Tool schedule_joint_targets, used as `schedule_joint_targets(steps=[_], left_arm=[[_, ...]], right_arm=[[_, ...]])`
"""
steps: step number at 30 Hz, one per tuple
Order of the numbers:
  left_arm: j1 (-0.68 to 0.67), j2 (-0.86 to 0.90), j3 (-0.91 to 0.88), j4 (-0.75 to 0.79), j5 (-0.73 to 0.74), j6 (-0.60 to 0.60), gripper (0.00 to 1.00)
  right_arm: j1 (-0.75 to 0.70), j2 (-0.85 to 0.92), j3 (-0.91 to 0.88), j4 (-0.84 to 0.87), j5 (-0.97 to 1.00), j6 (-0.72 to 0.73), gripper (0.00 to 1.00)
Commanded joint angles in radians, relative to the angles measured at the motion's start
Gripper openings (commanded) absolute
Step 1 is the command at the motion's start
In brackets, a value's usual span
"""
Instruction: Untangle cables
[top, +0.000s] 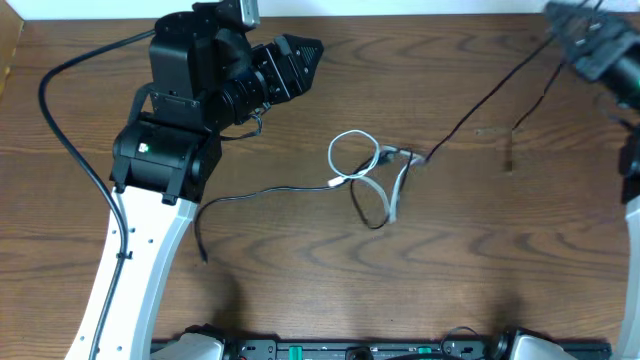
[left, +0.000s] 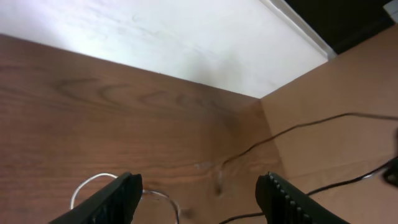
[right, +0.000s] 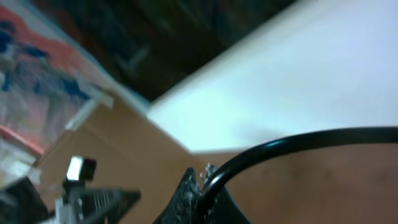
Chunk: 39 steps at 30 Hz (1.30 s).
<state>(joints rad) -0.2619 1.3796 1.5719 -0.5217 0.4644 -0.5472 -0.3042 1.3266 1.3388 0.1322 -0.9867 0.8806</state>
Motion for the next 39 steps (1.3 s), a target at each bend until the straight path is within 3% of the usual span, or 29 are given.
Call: schedule_joint_targets(steps=[1, 4, 8, 12, 17, 23, 29, 33, 39], left_arm=[[0.003, -0.001, 0.013, -0.007, -0.01, 0.058, 0.64], [0.003, 0.0, 0.01, -0.011, -0.01, 0.061, 0.64], [0.002, 0.006, 0.005, -0.037, -0.009, 0.106, 0.64], [0.002, 0.03, 0.005, -0.104, -0.01, 0.131, 0.64], [0.002, 0.066, 0.005, -0.11, -0.01, 0.155, 0.64], [0.002, 0.091, 0.005, -0.11, -0.01, 0.196, 0.64], [0.002, 0.093, 0.005, -0.109, -0.01, 0.2, 0.64], [0.002, 0.093, 0.005, -0.107, -0.01, 0.2, 0.64], [0.002, 0.104, 0.005, -0.107, -0.009, 0.2, 0.64]], right_arm=[[-0.055, -0.006, 0.014, 0.111, 0.036, 0.12, 0.01], [-0.084, -0.006, 0.031, 0.194, 0.053, 0.169, 0.01], [-0.076, -0.006, 0.036, 0.142, 0.097, 0.21, 0.01], [-0.075, -0.003, 0.036, -0.038, 0.278, 0.086, 0.01], [-0.076, 0.055, 0.089, -0.26, 0.423, -0.182, 0.01], [-0.076, 0.288, 0.463, -0.621, 0.543, -0.417, 0.01], [-0.077, 0.547, 0.892, -0.804, 0.642, -0.495, 0.01], [-0.077, 0.653, 1.004, -0.813, 0.704, -0.505, 0.01], [-0.074, 0.803, 1.006, -0.772, 0.773, -0.561, 0.01]])
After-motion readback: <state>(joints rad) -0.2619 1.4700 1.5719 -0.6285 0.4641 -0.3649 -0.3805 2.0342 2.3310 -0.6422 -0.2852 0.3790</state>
